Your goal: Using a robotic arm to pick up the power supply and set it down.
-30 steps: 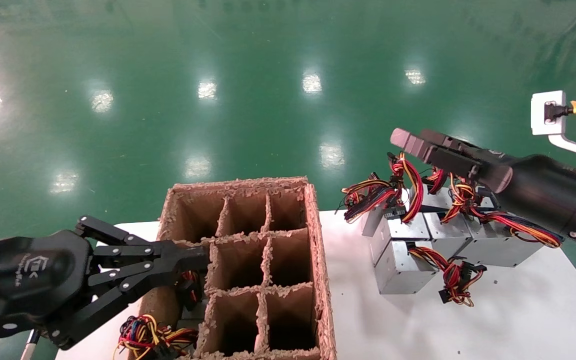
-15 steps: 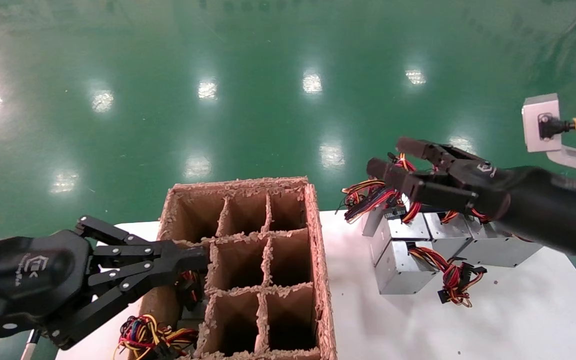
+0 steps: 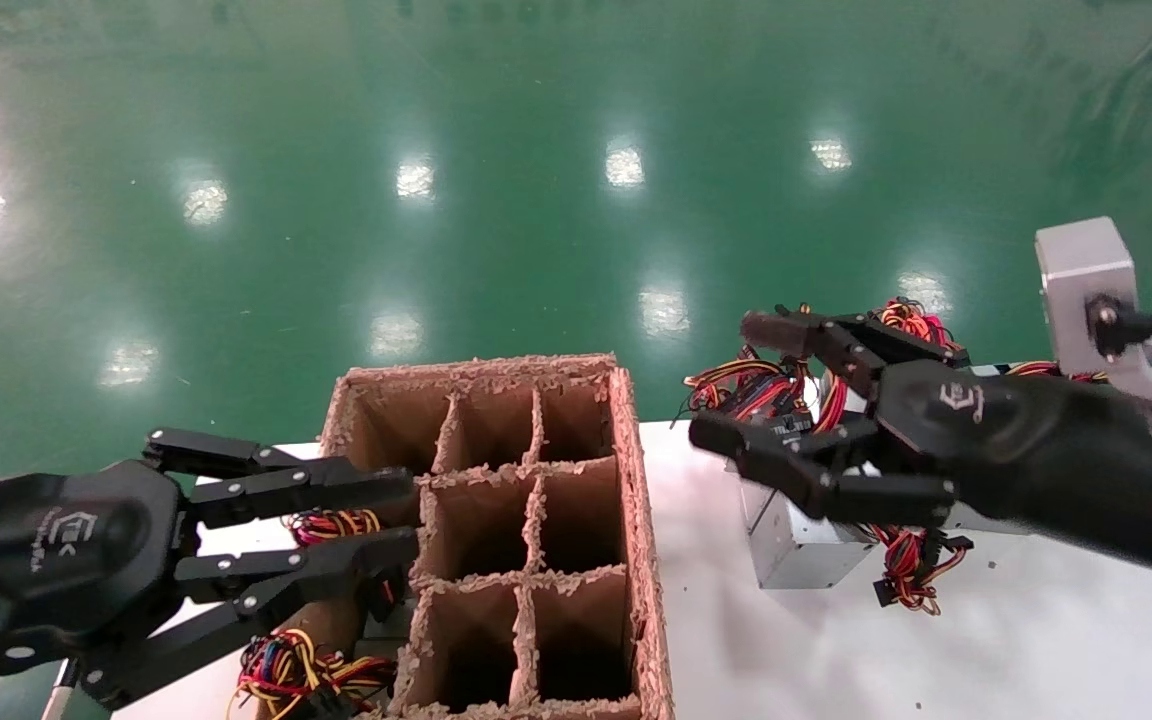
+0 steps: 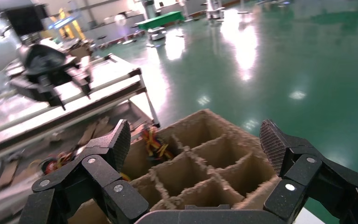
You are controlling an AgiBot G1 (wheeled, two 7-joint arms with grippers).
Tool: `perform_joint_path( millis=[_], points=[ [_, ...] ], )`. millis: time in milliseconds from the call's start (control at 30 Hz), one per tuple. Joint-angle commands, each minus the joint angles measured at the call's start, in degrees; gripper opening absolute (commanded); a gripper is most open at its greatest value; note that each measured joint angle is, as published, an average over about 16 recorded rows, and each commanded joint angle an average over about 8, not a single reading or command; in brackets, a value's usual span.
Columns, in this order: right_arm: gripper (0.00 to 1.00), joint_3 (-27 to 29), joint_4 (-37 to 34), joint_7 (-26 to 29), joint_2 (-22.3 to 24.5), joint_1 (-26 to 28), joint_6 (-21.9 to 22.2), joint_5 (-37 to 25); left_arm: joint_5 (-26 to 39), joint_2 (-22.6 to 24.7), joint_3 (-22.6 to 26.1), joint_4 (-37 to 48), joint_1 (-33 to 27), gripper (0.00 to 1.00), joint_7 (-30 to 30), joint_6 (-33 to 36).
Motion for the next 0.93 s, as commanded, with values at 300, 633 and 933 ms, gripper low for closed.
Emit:
perform_joint_path(
  millis=[300, 633, 933],
  points=[
    [1.0, 1.19, 2.47, -3.83, 0.25, -0.3, -6.09, 0.49, 0.0, 0.0, 0.0, 0.0, 0.0, 1.0, 0.0, 0.0],
    [1.0, 2.32, 4.81, -7.46, 0.48, -0.58, -11.85, 0.95, 0.0, 0.0, 0.0, 0.0, 0.0, 1.0, 0.0, 0.0],
    [1.0, 2.74, 5.64, -8.5, 0.54, -0.68, -13.92, 1.11, 0.0, -0.01, -0.01, 0.02, 0.02, 1.0, 0.0, -0.02]
  ],
)
